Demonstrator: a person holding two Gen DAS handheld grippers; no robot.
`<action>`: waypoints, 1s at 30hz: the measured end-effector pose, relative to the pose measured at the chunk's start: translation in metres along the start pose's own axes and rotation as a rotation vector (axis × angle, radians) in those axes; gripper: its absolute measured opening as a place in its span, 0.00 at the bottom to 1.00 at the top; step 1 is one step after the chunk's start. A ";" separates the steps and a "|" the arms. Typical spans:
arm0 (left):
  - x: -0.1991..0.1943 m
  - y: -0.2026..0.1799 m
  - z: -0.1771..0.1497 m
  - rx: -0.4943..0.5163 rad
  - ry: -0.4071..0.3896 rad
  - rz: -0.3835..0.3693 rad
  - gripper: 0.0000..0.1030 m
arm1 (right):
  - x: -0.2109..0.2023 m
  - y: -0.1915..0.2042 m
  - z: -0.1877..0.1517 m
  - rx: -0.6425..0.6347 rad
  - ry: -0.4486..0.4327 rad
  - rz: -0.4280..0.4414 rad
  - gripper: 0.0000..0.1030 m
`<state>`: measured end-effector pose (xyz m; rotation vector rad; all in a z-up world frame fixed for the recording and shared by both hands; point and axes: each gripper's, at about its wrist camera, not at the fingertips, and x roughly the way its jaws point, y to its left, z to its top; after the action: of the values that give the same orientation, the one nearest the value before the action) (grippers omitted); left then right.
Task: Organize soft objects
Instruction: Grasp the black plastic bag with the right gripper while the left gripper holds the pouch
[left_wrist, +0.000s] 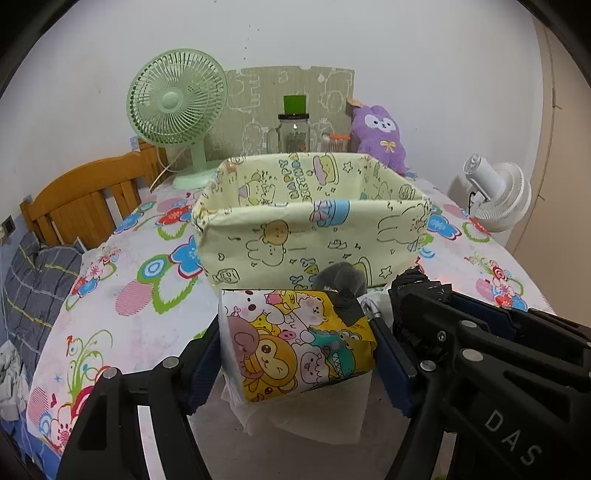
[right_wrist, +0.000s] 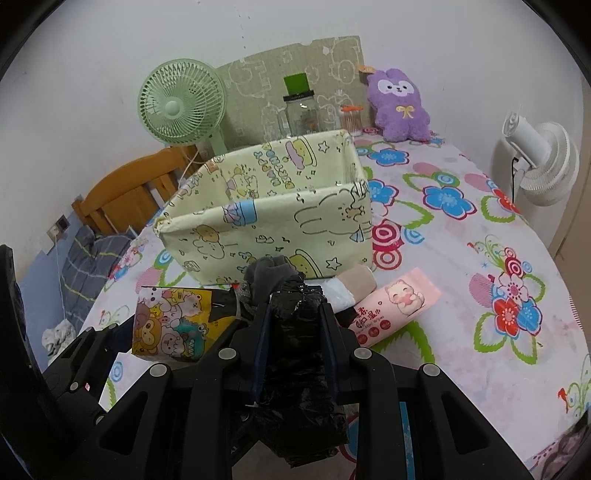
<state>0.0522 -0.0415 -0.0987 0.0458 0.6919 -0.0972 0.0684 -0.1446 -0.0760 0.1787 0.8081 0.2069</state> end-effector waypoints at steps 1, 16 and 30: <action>-0.002 0.000 0.001 -0.001 -0.005 -0.001 0.74 | -0.002 0.001 0.001 -0.002 -0.005 0.000 0.28; -0.034 -0.001 0.027 -0.003 -0.075 0.000 0.74 | -0.038 0.011 0.025 -0.028 -0.085 -0.007 0.28; -0.056 -0.004 0.056 0.005 -0.132 -0.009 0.74 | -0.062 0.017 0.053 -0.047 -0.155 -0.021 0.28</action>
<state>0.0441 -0.0456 -0.0201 0.0412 0.5596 -0.1094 0.0634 -0.1482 0.0065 0.1404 0.6499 0.1896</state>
